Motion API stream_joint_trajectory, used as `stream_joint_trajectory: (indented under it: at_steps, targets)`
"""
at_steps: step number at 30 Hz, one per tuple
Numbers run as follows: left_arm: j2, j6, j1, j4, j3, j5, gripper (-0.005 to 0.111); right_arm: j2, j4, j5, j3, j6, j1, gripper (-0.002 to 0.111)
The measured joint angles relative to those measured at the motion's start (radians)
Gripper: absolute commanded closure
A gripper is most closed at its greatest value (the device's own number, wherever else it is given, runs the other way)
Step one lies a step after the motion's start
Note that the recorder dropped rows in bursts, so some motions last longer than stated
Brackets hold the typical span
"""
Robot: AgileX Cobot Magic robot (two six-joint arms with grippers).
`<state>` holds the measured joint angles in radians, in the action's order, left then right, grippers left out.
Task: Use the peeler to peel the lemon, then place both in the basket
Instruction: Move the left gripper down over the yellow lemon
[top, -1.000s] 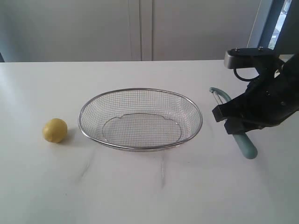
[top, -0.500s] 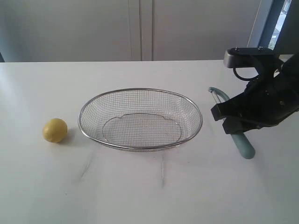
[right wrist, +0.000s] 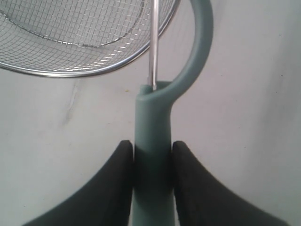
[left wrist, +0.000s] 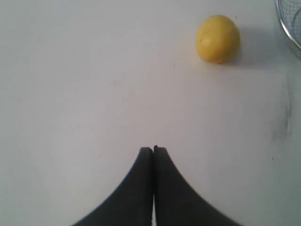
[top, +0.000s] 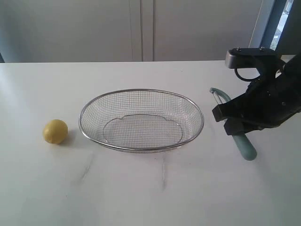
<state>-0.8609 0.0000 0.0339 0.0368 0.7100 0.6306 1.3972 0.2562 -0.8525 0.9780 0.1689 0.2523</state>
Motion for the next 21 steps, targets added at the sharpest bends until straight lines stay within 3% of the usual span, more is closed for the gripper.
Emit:
stream_joint_trajectory:
  at_steps: [8,21]
  targets:
    - [-0.208,0.000,-0.002,0.000,0.098,0.028,0.107,0.000,0.000,0.000,0.000,0.000,0.000,0.108]
    - [-0.439,-0.005,-0.129,0.000,0.224,0.006,0.107,0.000,0.000,0.000,0.000,0.000,0.000,0.108]
